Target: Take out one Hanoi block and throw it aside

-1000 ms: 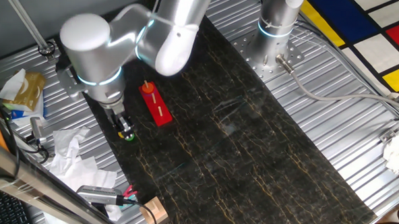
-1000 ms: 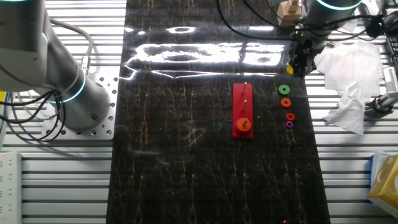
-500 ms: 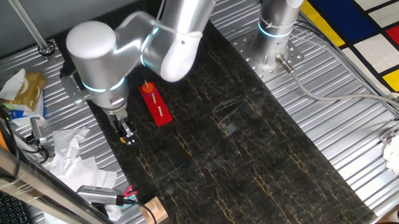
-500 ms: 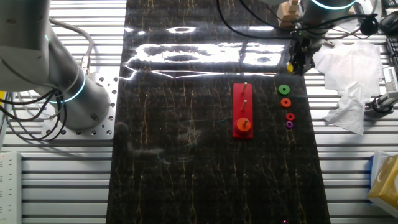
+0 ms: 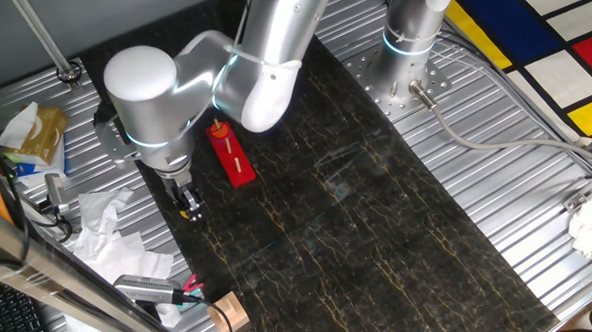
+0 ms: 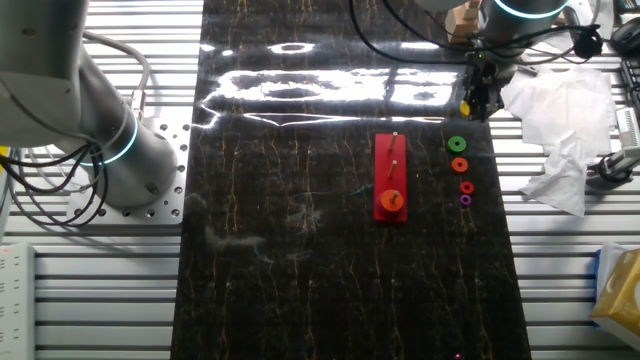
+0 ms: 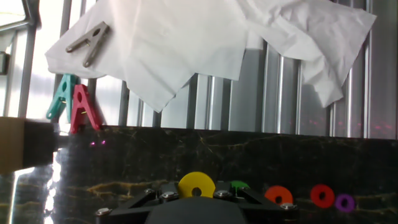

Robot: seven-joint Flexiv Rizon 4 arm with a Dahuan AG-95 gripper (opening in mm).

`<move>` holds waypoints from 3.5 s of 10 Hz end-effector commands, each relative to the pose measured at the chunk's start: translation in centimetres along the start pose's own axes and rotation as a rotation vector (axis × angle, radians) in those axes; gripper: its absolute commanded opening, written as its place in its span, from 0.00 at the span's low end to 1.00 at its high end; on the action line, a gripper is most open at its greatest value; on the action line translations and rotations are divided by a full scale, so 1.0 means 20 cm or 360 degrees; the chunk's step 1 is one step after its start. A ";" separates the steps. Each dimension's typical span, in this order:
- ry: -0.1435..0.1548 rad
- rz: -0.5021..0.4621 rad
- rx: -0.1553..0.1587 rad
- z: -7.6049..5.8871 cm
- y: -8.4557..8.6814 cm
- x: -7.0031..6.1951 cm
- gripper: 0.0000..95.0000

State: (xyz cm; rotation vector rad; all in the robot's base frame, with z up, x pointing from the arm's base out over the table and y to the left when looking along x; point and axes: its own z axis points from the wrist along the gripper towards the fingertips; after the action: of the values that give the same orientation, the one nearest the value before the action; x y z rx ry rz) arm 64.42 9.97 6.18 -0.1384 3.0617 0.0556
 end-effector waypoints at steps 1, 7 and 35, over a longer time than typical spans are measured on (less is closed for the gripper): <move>-0.0003 -0.0002 -0.0003 0.02 0.00 0.00 0.00; -0.0010 0.0001 -0.0003 0.09 -0.01 0.00 0.00; -0.0014 -0.0003 0.0006 0.22 0.00 0.07 0.00</move>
State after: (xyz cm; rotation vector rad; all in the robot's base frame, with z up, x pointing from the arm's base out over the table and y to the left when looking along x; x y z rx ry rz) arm 63.32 9.99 1.58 -0.1425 3.0523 0.0503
